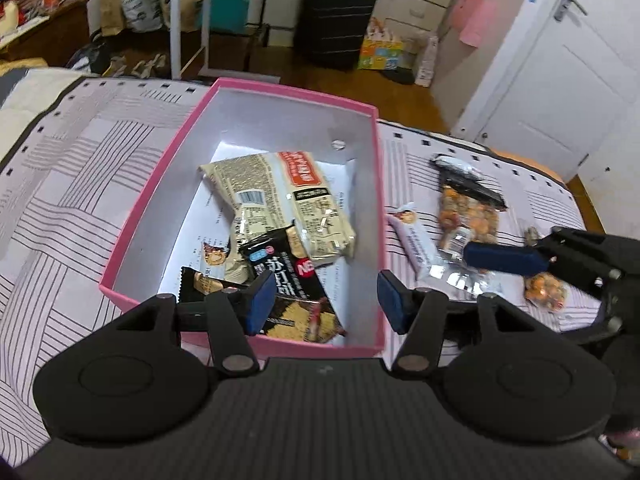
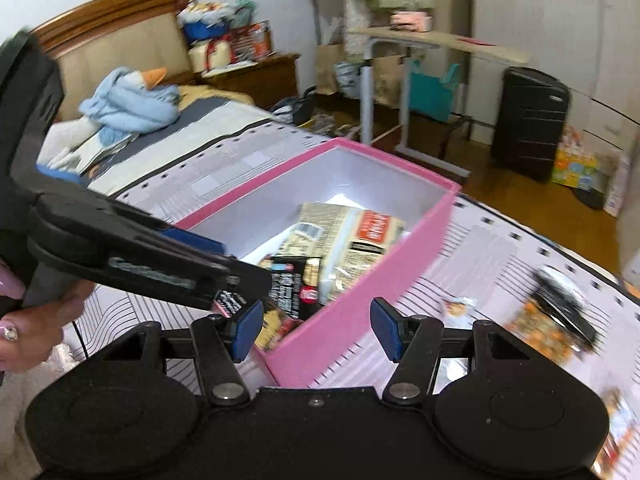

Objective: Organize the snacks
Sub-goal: 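Move the left tool to a clear peanut bag and grasp it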

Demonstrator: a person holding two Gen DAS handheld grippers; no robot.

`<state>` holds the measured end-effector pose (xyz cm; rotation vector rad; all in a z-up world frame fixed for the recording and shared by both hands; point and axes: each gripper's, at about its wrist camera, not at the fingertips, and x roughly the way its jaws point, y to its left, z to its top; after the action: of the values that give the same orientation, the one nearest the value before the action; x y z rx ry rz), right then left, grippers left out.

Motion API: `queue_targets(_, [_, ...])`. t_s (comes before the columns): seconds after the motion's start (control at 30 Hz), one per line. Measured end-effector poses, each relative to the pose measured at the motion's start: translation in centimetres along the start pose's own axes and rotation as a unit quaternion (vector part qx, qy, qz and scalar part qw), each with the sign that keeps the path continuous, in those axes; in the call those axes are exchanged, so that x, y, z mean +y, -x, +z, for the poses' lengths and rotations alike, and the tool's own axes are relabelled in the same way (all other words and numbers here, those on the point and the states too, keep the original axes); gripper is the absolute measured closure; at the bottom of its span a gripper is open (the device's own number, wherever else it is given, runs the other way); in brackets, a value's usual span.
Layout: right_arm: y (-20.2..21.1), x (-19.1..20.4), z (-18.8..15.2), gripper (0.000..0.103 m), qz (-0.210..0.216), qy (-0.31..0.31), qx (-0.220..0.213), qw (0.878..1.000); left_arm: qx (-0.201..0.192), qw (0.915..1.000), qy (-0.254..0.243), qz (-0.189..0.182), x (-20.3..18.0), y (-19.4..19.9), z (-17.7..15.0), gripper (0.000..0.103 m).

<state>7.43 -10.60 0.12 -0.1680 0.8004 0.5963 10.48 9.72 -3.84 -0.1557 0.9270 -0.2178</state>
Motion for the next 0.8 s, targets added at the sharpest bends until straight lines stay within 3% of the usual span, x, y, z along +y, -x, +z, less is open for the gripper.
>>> queue_targets(0.2, [5.2, -1.6, -1.1, 0.038, -0.038, -0.036, -0.015, 0.999, -0.012, 0.9994, -0.031, -0.011, -2.5, 2.5, -0.7, 0.045])
queue_targets(0.47, [10.5, -2.5, -3.5, 0.038, -0.070, -0.058, -0.041, 0.995, -0.020, 0.9966, -0.059, -0.054, -6.4, 5.3, -1.6, 0.040])
queue_targets(0.67, [12.6, -4.0, -6.2, 0.035, -0.091, -0.081, -0.043, 0.992, -0.008, 0.9941, -0.095, -0.052, -10.2, 4.8, -2.4, 0.039])
queue_targets(0.8, [13.4, -5.6, -8.2, 0.033, -0.104, -0.103, -0.041, 0.988, -0.011, 0.9881, -0.141, -0.062, -13.3, 3.4, -3.3, 0.034])
